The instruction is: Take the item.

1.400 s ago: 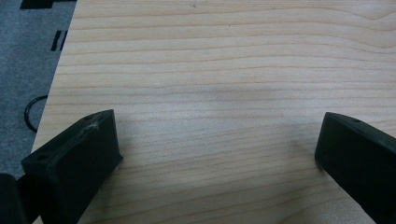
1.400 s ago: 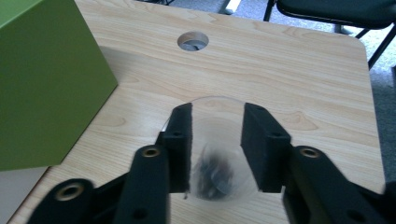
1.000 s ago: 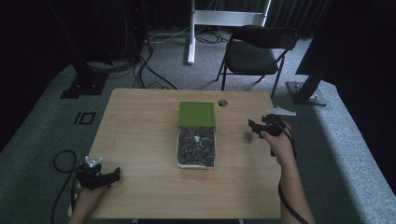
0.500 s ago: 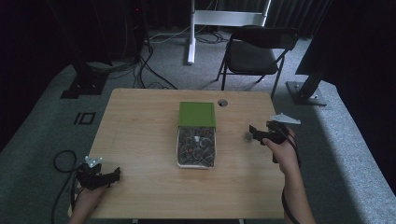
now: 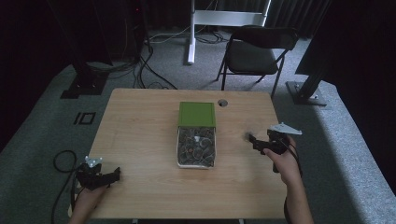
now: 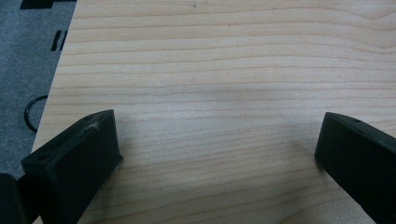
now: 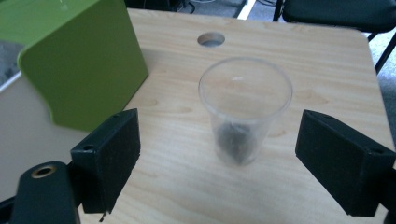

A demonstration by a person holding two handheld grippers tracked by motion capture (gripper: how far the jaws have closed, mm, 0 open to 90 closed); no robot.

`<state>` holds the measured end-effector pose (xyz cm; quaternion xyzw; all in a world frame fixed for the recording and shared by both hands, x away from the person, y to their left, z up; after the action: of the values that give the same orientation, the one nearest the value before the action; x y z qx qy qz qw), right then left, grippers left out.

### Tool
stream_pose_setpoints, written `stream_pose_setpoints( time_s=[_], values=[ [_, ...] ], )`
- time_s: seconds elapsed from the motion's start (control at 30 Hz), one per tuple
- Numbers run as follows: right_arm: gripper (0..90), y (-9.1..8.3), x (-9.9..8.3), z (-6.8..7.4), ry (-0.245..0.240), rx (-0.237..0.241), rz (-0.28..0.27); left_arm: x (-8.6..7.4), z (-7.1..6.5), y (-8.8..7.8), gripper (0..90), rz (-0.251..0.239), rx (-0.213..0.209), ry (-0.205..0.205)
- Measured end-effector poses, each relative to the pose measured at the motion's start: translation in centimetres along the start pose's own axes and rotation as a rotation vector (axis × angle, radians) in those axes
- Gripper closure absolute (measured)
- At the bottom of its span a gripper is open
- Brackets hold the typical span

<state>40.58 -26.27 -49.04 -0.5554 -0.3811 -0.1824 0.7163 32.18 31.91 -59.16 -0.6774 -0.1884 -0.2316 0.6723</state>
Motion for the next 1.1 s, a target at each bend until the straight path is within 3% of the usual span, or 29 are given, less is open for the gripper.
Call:
stream_pose_setpoints(
  time_s=[0.33,0.7,0.83,1.1],
  values=[
    [14.2,0.2,-2.5,-0.1,-0.002,0.012,0.005,0.0,0.0,0.0,0.3,0.000,0.000,0.000],
    [14.1,0.7,-5.7,0.1,-0.041,0.018,0.049,0.0,0.0,0.0,0.3,-0.002,0.000,-0.001],
    [14.4,0.8,-6.8,0.1,-0.030,0.018,0.054,0.0,0.0,0.0,0.3,0.001,0.001,0.000],
    [14.4,1.1,-8.7,0.5,-0.092,0.050,0.083,0.0,0.0,0.0,0.3,0.001,0.001,0.000]
  ],
)
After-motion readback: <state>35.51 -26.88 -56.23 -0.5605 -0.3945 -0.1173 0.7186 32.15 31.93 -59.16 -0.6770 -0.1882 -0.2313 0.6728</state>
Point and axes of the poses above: each handheld gripper's, and its own axes: y roughly forward along the jaws, x roughly out of its top, z roughly to its left, the point moved 6 cm from there along y, roughly forward along the jaws, and after that the axes turned 9 degrees about z, right-handed, at the moved point
